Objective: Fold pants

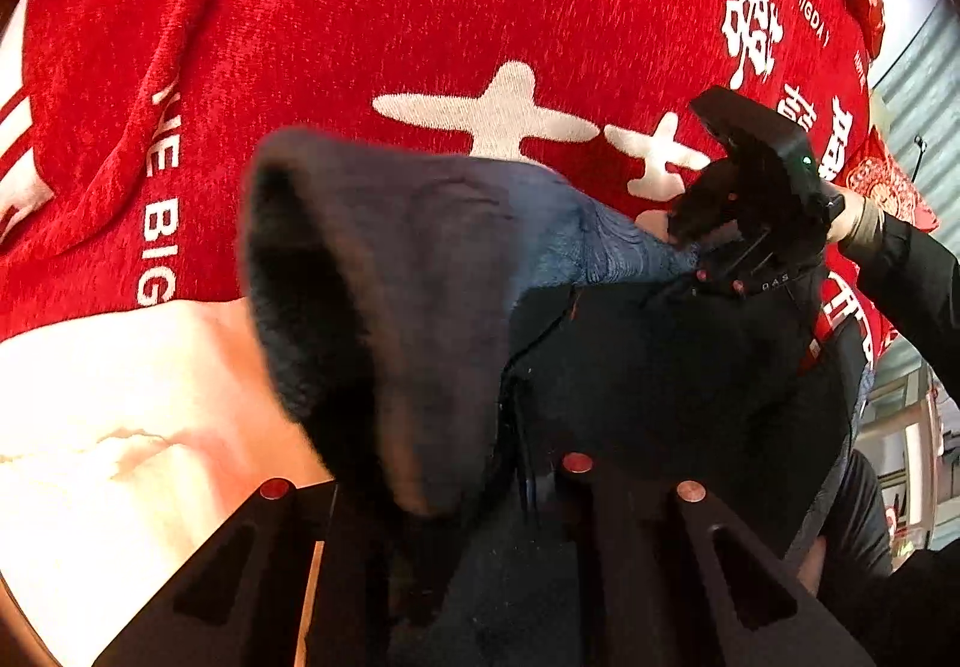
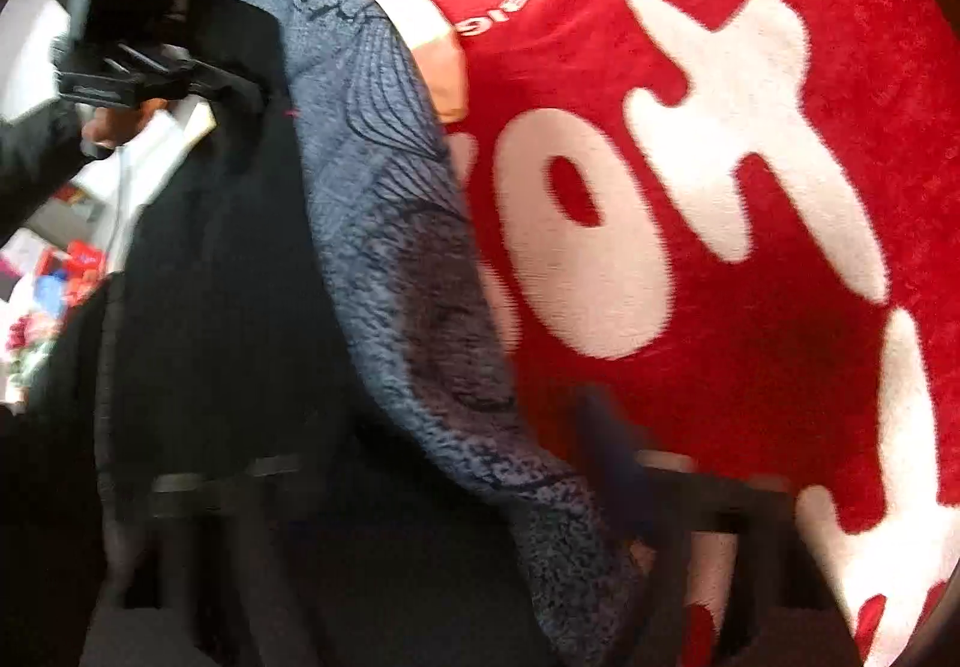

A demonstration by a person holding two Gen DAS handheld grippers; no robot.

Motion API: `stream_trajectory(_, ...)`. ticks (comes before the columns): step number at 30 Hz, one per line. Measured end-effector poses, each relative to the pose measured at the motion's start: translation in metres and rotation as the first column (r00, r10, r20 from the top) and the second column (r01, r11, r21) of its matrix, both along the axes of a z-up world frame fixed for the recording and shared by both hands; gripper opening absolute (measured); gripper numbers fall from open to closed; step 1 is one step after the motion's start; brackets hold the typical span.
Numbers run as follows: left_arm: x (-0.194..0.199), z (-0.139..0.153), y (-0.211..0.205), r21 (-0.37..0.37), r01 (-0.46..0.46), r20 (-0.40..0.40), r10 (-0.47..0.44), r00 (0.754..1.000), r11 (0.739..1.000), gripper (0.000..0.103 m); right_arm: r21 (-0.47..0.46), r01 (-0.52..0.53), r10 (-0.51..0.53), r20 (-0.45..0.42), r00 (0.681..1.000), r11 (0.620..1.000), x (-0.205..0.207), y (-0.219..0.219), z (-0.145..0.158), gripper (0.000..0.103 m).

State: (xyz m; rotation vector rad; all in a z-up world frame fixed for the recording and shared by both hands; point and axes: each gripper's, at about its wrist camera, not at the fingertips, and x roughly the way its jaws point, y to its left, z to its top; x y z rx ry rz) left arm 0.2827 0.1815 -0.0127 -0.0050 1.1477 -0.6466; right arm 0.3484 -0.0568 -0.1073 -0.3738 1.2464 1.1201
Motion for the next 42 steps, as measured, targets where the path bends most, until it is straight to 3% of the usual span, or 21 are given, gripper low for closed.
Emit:
stream_trajectory(3,-0.015,0.012,0.007,-0.051,-0.02,0.028,0.022,0.999,0.999,0.02,-0.058,-0.039,0.046,0.123,0.991,0.998,-0.024,0.006,0.019,0.01)
stream_trajectory(6,-0.042,0.027,0.016,-0.083,-0.04,0.07,0.046,0.996,0.996,0.02,-0.051,0.01,0.004,0.269,0.963,0.999,-0.054,0.006,0.054,0.01)
stream_trajectory(11,-0.095,0.047,0.029,-0.118,-0.056,0.103,0.069,0.992,0.991,0.02,-0.093,-0.009,0.05,0.452,0.89,0.996,-0.146,0.026,0.105,0.009)
stream_trajectory(14,-0.121,0.046,0.039,-0.139,-0.089,0.092,0.103,0.99,0.986,0.021,-0.144,-0.076,0.137,0.486,0.863,0.987,-0.207,0.055,0.114,0.009)
stream_trajectory(18,-0.152,0.028,0.055,-0.162,-0.153,0.039,0.161,0.986,0.975,0.021,-0.198,-0.125,0.21,0.501,0.84,0.972,-0.266,0.087,0.098,0.009)
stream_trajectory(21,-0.175,0.009,0.063,-0.137,-0.177,0.01,0.18,0.984,0.975,0.024,-0.304,-0.077,0.243,0.556,0.795,0.95,-0.293,0.104,0.068,0.009)
stream_trajectory(26,-0.205,-0.017,0.063,-0.041,-0.169,0.005,0.17,0.985,0.985,0.027,-0.329,0.059,0.17,0.622,0.765,0.942,-0.32,0.109,0.029,0.009)
stream_trajectory(30,-0.214,-0.018,0.06,0.012,-0.137,0.037,0.136,0.99,0.991,0.027,-0.339,0.103,0.166,0.677,0.717,0.935,-0.336,0.112,0.015,0.009)
stream_trajectory(32,-0.212,-0.011,0.051,0.087,-0.094,0.072,0.088,0.994,0.992,0.028,-0.336,0.128,0.155,0.697,0.7,0.933,-0.338,0.113,0.016,0.009)
stream_trajectory(34,-0.205,0.003,0.044,0.166,-0.069,0.101,0.053,0.994,0.984,0.038,-0.324,0.149,0.135,0.71,0.691,0.934,-0.338,0.112,0.02,0.009)
stream_trajectory(35,-0.203,0.012,0.042,0.199,-0.071,0.123,0.047,0.991,0.977,0.064,-0.317,0.158,0.125,0.714,0.689,0.935,-0.338,0.112,0.021,0.009)
stream_trajectory(36,-0.202,0.021,0.043,0.223,-0.084,0.15,0.051,0.987,0.971,0.096,-0.316,0.142,0.122,0.686,0.717,0.938,-0.339,0.112,0.02,0.009)
stream_trajectory(37,-0.201,0.027,0.047,0.235,-0.098,0.162,0.061,0.985,0.967,0.103,-0.315,0.148,0.118,0.687,0.717,0.937,-0.338,0.112,0.018,0.009)
stream_trajectory(39,-0.202,0.033,0.061,0.228,-0.107,0.151,0.074,0.986,0.968,0.103,-0.307,0.163,0.101,0.69,0.717,0.938,-0.339,0.111,0.013,0.01)
stream_trajectory(42,-0.21,0.029,0.094,0.208,-0.192,0.092,0.176,0.98,0.959,0.103,-0.283,0.19,0.064,0.695,0.716,0.94,-0.339,0.11,0.009,0.011)
